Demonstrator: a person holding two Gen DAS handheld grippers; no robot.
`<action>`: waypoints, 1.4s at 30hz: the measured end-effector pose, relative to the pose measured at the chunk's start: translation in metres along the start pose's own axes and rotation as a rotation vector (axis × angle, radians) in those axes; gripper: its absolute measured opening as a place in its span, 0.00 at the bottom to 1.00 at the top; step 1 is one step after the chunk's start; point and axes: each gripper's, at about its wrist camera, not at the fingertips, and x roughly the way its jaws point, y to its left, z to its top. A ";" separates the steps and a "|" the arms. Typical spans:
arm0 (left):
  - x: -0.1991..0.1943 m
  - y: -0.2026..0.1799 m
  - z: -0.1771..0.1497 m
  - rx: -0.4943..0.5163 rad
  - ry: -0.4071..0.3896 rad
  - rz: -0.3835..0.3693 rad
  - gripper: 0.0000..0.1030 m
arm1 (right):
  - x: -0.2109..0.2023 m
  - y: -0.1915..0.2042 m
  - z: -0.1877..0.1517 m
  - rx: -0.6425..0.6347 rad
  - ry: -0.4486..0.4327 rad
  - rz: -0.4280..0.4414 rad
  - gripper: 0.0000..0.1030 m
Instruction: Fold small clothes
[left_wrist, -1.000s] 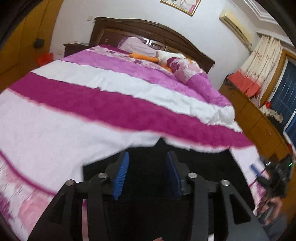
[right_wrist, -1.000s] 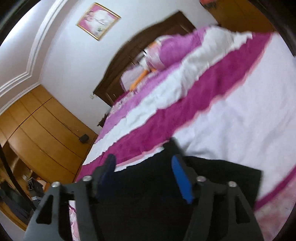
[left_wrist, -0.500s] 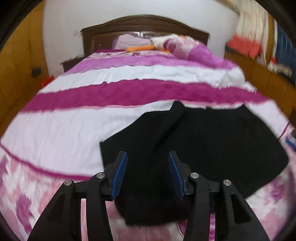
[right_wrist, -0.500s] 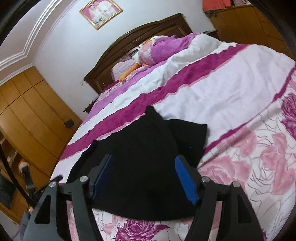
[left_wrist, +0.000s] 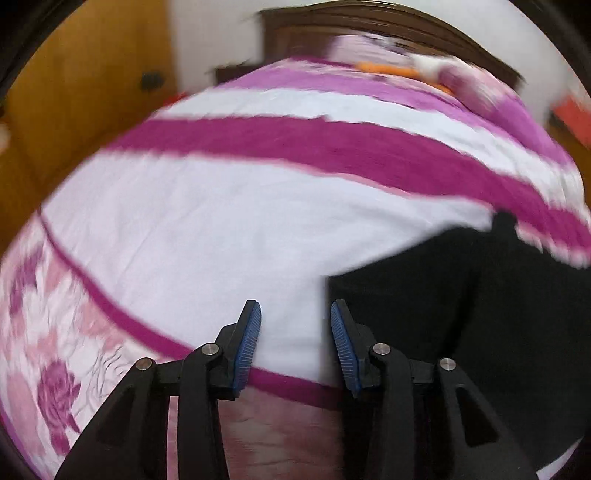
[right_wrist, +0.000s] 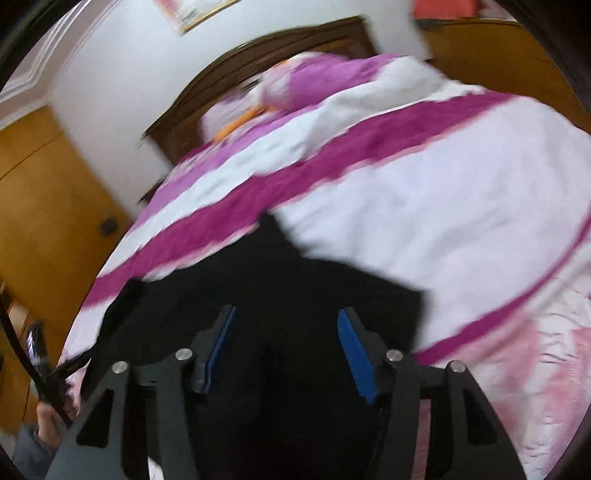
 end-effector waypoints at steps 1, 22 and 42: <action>-0.002 0.009 0.002 -0.044 0.016 -0.038 0.24 | -0.005 -0.004 0.000 0.003 -0.008 -0.006 0.58; 0.017 -0.037 0.005 -0.085 0.105 -0.506 0.20 | 0.002 0.018 -0.013 -0.045 0.078 0.039 0.59; -0.004 -0.012 -0.016 -0.067 0.191 -0.528 0.33 | -0.029 -0.017 -0.023 0.055 0.062 0.099 0.59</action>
